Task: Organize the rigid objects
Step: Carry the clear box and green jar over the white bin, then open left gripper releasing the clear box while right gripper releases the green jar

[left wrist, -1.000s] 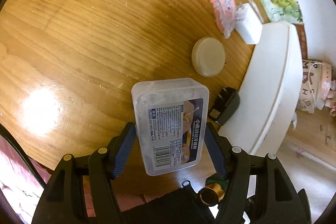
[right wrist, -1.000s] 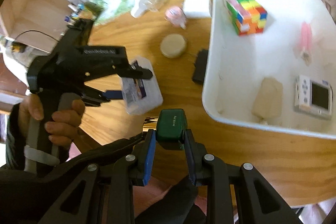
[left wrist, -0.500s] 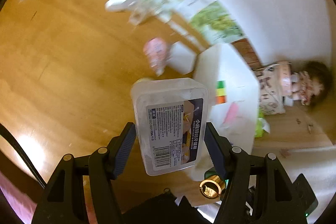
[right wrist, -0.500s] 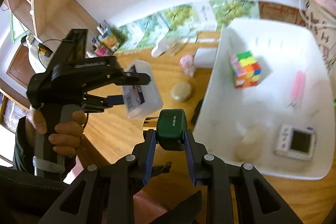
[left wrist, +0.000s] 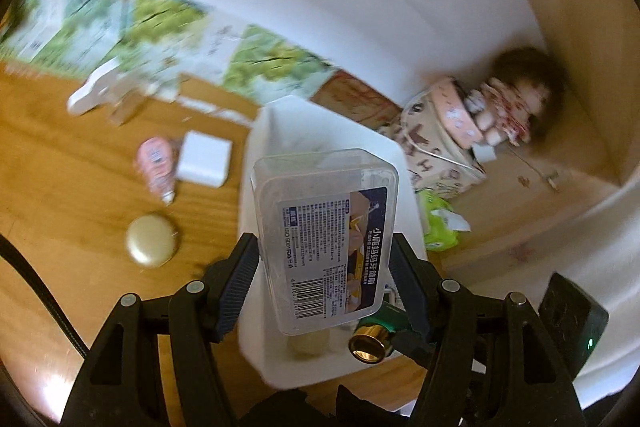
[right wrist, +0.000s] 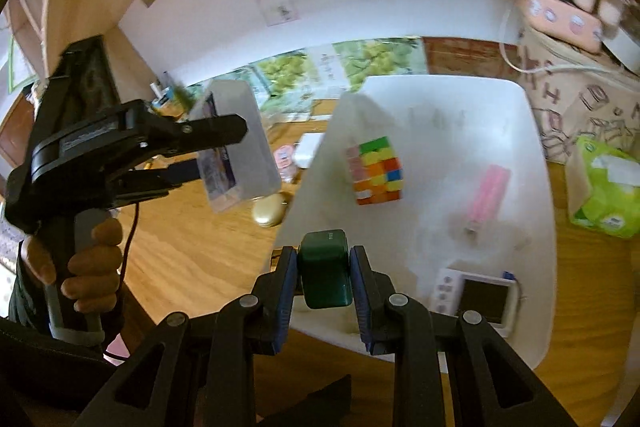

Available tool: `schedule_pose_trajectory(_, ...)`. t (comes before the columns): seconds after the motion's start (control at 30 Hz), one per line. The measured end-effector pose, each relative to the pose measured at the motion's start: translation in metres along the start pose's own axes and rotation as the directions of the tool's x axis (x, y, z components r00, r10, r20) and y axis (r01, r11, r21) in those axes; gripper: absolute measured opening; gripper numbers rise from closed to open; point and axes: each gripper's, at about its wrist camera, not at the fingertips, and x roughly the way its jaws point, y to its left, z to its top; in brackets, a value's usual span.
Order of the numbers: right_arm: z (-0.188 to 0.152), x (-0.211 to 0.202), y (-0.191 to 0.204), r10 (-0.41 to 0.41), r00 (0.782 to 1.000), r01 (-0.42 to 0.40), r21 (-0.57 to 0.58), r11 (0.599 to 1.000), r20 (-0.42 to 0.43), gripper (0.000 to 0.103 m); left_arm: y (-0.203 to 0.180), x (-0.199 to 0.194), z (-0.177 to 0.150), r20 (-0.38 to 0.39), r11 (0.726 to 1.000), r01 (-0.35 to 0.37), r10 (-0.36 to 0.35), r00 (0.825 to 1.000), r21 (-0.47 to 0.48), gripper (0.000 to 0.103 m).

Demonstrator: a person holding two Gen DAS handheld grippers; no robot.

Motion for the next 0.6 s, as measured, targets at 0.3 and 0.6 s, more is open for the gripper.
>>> schedule_pose_trajectory(0.3,0.000,0.004,-0.037,-0.032,0.999,0.033,0.096,0.995,-0.013,0.027,-0.050,0.027,-0.007,0.015,0.976,0.056,-0.060,0.998,0.212,0.070)
schedule_pose_trajectory(0.6,0.002,0.008,-0.054,-0.021,1.000,0.024,0.177,0.984,-0.016,0.028,-0.071,0.048,-0.013,-0.016,0.957,0.040,-0.037,0.999,0.289,0.070)
